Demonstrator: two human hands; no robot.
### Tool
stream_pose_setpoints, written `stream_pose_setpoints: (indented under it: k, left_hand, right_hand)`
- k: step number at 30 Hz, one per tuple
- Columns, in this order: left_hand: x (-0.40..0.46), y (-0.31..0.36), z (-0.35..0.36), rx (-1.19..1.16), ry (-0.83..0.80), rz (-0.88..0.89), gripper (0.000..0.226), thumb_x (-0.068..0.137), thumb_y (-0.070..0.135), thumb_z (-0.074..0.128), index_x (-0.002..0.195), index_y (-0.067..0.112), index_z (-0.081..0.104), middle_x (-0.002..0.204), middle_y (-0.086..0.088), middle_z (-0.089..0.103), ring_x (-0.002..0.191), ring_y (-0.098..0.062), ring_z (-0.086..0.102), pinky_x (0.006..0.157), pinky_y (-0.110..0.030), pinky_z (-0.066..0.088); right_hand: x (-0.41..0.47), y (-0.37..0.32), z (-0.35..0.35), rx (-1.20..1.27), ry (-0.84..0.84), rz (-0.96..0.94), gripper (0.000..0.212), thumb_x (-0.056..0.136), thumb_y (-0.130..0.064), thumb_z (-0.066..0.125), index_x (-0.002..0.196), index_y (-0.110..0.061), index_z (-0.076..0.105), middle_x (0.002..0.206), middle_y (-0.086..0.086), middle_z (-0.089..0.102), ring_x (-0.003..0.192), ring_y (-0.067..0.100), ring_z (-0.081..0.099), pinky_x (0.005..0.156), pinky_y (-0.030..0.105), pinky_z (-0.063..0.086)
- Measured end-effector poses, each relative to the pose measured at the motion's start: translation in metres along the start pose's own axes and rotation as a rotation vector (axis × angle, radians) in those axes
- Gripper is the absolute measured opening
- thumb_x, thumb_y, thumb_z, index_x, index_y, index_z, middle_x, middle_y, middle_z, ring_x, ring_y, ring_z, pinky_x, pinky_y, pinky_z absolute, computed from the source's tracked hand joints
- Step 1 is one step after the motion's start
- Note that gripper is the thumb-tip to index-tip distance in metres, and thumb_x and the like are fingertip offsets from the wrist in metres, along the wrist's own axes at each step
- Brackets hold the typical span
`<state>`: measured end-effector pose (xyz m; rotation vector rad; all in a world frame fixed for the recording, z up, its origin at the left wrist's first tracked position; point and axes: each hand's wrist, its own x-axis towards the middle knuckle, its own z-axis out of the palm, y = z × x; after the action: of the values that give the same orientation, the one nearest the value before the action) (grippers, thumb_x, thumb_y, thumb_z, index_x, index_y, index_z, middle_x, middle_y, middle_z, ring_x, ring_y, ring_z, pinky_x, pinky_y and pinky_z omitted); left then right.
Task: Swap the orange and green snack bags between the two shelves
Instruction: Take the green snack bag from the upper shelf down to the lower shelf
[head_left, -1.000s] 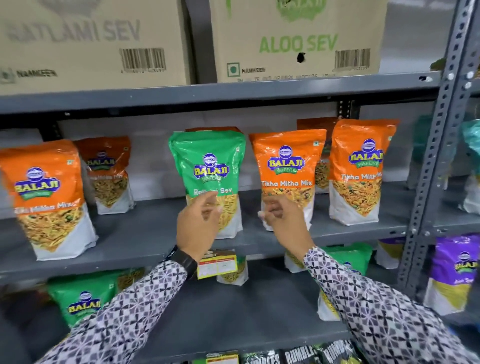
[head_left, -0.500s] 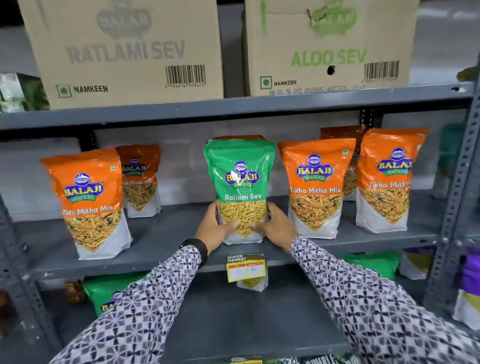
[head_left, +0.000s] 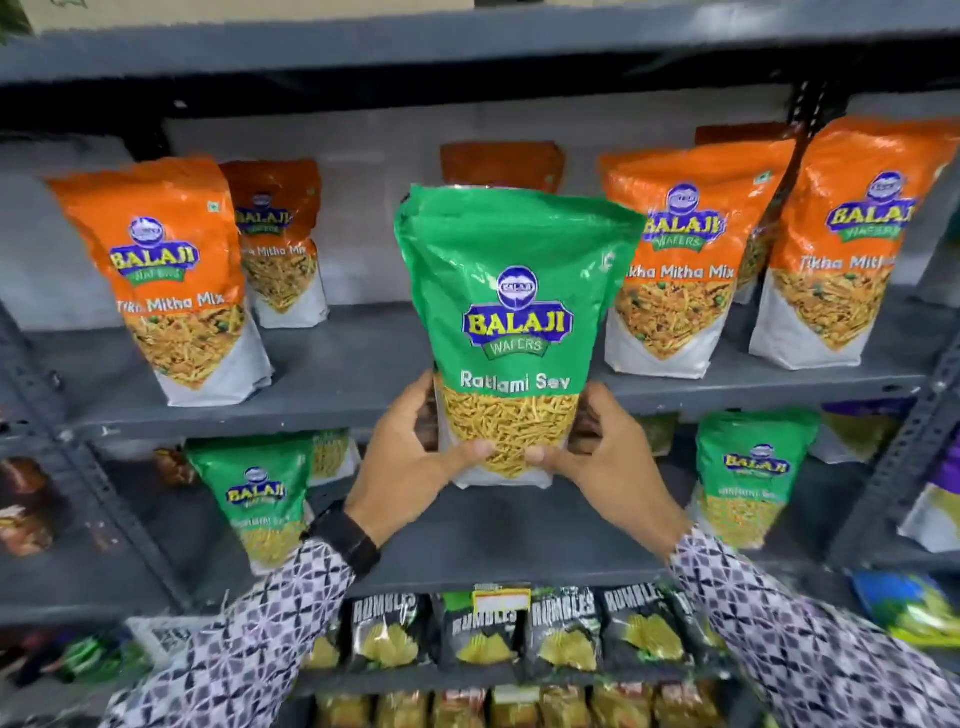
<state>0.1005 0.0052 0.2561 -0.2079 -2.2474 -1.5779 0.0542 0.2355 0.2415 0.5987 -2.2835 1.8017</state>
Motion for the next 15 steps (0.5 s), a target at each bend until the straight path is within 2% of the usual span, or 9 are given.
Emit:
stream_pose_setpoints:
  k: [4, 7, 10, 15]
  left_hand:
    - [-0.03, -0.053, 0.012, 0.051, -0.057, -0.118, 0.075, 0.07, 0.033, 0.093, 0.136, 0.04, 0.058, 0.136, 0.01, 0.069, 0.125, -0.013, 0.068, 0.104, -0.048, 0.058]
    - [-0.045, -0.097, 0.025, 0.107, -0.084, -0.214, 0.074, 0.067, 0.034, 0.094, 0.132, 0.042, 0.06, 0.134, 0.011, 0.068, 0.124, -0.013, 0.067, 0.105, -0.05, 0.056]
    - [-0.052, -0.137, 0.041, 0.148, -0.097, -0.289, 0.069, 0.063, 0.034, 0.093, 0.121, 0.051, 0.06, 0.128, 0.016, 0.068, 0.122, -0.01, 0.066, 0.107, -0.049, 0.054]
    - [-0.045, -0.187, 0.065, 0.224, -0.123, -0.417, 0.069, 0.066, 0.024, 0.094, 0.127, 0.03, 0.063, 0.126, 0.011, 0.072, 0.117, -0.013, 0.069, 0.106, -0.047, 0.055]
  right_hand:
    - [-0.031, 0.049, 0.015, -0.057, -0.058, 0.133, 0.061, 0.07, -0.017, 0.094, 0.117, -0.03, 0.058, 0.104, -0.012, 0.079, 0.095, 0.006, 0.076, 0.081, 0.03, 0.062]
    - [-0.045, 0.092, 0.032, -0.123, -0.09, 0.256, 0.065, 0.067, -0.022, 0.096, 0.116, -0.034, 0.055, 0.104, -0.007, 0.078, 0.097, 0.016, 0.075, 0.085, 0.038, 0.062]
    - [-0.049, 0.129, 0.05, -0.166, -0.113, 0.35, 0.073, 0.065, -0.019, 0.096, 0.121, -0.035, 0.053, 0.106, -0.011, 0.075, 0.1, 0.018, 0.072, 0.085, 0.036, 0.061]
    - [-0.036, 0.181, 0.071, -0.223, -0.127, 0.497, 0.077, 0.061, -0.008, 0.097, 0.123, -0.023, 0.055, 0.1, -0.011, 0.073, 0.097, 0.018, 0.07, 0.09, 0.038, 0.059]
